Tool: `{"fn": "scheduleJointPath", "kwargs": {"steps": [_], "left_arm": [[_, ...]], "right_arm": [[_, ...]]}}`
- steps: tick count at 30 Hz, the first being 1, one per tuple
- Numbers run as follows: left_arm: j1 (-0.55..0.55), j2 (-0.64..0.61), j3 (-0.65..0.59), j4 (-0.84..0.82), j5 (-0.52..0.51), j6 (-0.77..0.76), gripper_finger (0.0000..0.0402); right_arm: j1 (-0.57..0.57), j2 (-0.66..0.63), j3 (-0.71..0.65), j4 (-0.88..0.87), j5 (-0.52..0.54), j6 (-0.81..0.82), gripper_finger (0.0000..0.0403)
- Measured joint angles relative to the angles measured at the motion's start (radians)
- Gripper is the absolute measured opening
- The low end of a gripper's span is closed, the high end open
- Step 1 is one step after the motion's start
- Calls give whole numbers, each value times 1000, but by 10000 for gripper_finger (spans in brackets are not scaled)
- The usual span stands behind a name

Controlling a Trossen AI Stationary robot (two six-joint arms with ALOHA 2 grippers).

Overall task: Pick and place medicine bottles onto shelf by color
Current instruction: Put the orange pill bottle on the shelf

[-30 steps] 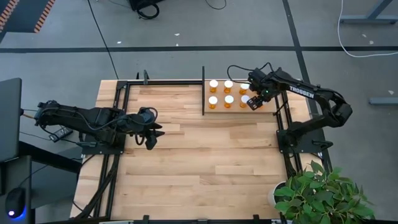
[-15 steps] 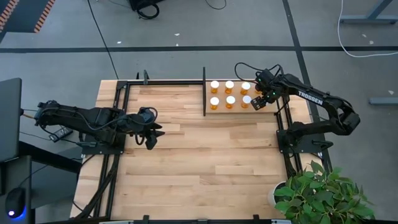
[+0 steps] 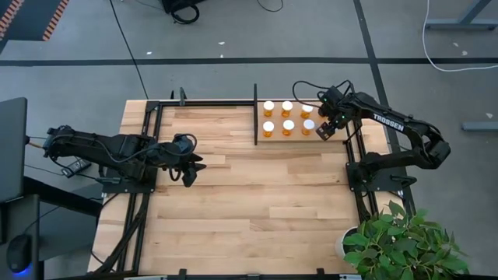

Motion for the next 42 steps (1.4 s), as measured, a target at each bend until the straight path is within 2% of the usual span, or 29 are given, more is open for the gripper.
{"fn": "scheduleJointPath", "kwargs": {"steps": [16,30,37,42], "left_arm": [[0,0,0,0,0,-3,164],[0,0,0,0,0,-26,164],[0,0,0,0,0,-27,164],[0,0,0,0,0,-27,164]], "right_arm": [[0,0,0,5,-12,-286,228],[0,1,0,17,-12,-302,230],[0,1,0,17,-12,-281,267],[0,1,0,17,-10,-274,276]]}}
